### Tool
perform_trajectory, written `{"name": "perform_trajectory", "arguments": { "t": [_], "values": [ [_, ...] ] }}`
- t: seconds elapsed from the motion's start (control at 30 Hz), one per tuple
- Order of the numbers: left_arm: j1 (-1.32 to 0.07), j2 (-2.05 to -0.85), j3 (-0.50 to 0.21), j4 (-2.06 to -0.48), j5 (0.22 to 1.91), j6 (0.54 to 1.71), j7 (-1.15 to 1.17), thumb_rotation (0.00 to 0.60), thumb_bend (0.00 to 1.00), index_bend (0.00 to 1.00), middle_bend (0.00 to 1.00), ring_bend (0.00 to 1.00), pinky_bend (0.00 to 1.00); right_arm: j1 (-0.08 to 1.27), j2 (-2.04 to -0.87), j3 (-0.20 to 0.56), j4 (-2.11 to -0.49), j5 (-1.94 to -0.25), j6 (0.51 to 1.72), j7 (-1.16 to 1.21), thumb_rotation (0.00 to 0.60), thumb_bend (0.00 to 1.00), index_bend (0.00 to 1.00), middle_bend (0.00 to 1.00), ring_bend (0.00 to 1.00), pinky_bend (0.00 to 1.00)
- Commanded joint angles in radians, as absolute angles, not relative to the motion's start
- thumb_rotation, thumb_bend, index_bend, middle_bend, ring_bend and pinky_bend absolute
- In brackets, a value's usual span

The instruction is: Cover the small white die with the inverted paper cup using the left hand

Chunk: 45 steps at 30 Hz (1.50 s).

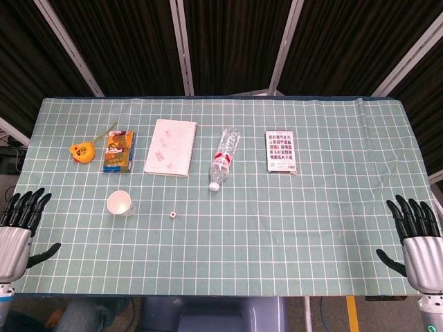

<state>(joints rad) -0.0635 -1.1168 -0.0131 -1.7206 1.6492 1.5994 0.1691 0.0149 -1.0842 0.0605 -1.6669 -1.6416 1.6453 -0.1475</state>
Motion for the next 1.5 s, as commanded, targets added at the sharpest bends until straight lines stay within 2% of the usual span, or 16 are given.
{"name": "perform_trajectory", "arguments": {
  "t": [0.03,0.3,0.47,0.67,0.9,1.1,1.5],
  "values": [
    [-0.064,-1.118,-0.013,-1.719,1.65,1.598,0.17,0.6,0.0,0.0,0.0,0.0,0.0,0.014,-1.083,0.06,-1.669,-1.64,1.644,-0.145,0.6,0.0,0.0,0.0,0.0,0.0],
    [-0.075,-1.136,-0.013,-1.703,1.662,1.583,0.197,0.6,0.0,0.0,0.0,0.0,0.0,0.015,-1.078,0.06,-1.678,-1.636,1.639,-0.135,0.6,0.0,0.0,0.0,0.0,0.0],
    [-0.172,-1.232,-0.022,-1.614,1.734,1.462,0.32,0.6,0.0,0.0,0.0,0.0,0.0,0.022,-1.073,0.07,-1.681,-1.619,1.626,-0.121,0.6,0.0,0.0,0.0,0.0,0.0],
    [-0.281,-1.35,-0.057,-1.531,1.719,1.282,0.587,0.6,0.0,0.0,0.0,0.0,0.0,0.035,-1.074,0.082,-1.669,-1.584,1.596,-0.11,0.6,0.0,0.0,0.0,0.0,0.0],
    [-0.358,-1.461,-0.081,-1.425,1.714,1.177,0.857,0.6,0.0,0.0,0.0,0.0,0.0,0.047,-1.076,0.086,-1.664,-1.571,1.574,-0.107,0.6,0.0,0.0,0.0,0.0,0.0],
    [-0.388,-1.532,-0.083,-1.32,1.69,1.132,0.967,0.6,0.0,0.0,0.0,0.0,0.0,0.046,-1.075,0.088,-1.662,-1.564,1.575,-0.098,0.6,0.0,0.0,0.0,0.0,0.0],
    [-0.44,-1.652,-0.054,-1.085,1.719,1.163,1.005,0.6,0.0,0.02,0.0,0.0,0.0,0.046,-1.079,0.087,-1.658,-1.556,1.572,-0.103,0.6,0.0,0.0,0.0,0.0,0.0]
  ]
}}
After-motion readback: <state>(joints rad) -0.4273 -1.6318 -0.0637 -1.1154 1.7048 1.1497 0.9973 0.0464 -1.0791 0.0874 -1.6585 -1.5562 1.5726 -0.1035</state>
